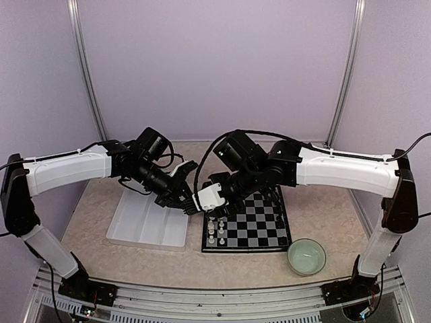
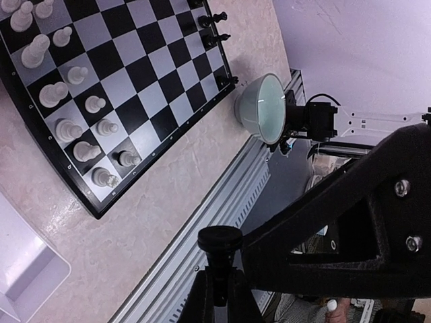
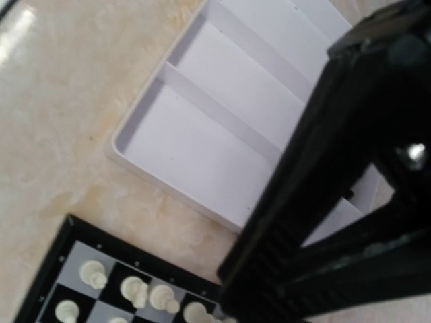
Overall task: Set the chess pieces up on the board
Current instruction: Pass from the left arm to the right, then pass from the right arm to the left, then place the knight at g8.
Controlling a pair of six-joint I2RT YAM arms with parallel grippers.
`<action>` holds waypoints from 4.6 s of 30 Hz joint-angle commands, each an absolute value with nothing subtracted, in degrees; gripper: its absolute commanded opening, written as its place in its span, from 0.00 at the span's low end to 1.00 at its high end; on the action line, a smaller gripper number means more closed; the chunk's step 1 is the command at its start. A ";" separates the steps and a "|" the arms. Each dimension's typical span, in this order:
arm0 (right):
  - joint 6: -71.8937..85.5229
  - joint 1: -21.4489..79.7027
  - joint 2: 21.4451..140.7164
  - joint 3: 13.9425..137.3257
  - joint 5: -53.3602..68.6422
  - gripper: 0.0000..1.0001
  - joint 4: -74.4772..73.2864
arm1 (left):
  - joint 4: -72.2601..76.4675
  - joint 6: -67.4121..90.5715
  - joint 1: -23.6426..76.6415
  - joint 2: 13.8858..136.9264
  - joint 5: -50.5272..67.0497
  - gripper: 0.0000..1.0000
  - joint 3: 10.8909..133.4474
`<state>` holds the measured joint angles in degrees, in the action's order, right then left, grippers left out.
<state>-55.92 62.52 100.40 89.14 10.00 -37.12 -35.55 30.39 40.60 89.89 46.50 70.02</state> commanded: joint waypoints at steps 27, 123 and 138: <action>-38.50 55.20 95.51 84.80 26.25 0.06 -31.98 | -19.69 28.51 43.48 80.00 26.53 0.27 71.57; -57.97 15.17 81.11 68.13 45.04 0.49 -59.83 | -43.49 -10.60 67.24 116.68 -0.87 0.00 109.24; -34.19 0.53 69.91 50.06 31.74 0.49 -27.55 | -44.68 -7.16 67.91 138.14 4.44 0.00 128.67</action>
